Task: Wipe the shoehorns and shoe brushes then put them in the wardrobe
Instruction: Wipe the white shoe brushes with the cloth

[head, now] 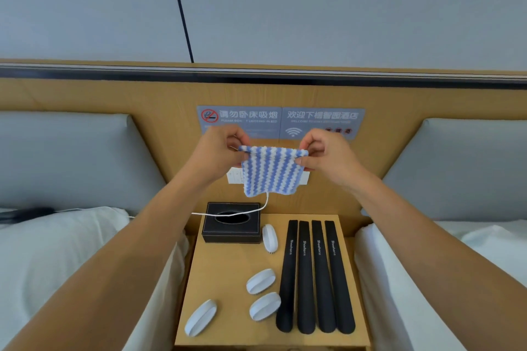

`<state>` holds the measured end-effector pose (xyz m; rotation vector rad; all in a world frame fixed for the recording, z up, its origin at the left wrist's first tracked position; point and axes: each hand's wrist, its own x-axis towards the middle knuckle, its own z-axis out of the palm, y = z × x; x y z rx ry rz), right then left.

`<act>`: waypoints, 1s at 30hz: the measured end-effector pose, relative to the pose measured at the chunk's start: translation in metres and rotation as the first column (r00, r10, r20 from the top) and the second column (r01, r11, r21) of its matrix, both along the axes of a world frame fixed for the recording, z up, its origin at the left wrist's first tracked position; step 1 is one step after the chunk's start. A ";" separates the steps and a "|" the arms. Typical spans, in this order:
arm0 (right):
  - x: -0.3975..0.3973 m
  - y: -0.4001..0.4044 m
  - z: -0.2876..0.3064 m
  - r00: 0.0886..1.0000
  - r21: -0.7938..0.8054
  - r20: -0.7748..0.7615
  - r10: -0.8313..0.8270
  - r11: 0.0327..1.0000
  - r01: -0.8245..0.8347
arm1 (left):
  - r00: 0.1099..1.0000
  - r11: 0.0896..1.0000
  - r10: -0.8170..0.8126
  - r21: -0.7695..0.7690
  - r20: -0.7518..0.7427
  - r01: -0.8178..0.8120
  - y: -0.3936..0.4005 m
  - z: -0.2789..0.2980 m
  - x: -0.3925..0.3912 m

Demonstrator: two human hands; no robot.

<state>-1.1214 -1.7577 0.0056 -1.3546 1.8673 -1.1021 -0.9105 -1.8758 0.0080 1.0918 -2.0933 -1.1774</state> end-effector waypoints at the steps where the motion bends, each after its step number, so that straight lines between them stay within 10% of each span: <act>1: 0.004 0.001 -0.006 1.000 0.012 0.000 0.001 1.000 -0.001 | 1.000 1.000 0.004 0.014 0.001 -0.004 0.000 -0.007 0.004; 24: 0.130 -0.026 -0.275 0.992 0.499 0.008 0.129 0.859 -0.116 | 0.922 0.965 0.044 0.224 0.386 -0.140 0.013 -0.279 0.131; 30: 0.134 -0.065 -0.321 0.995 0.556 -0.063 -0.072 0.826 0.095 | 0.885 0.865 0.253 0.319 0.391 -0.388 -0.031 -0.335 0.130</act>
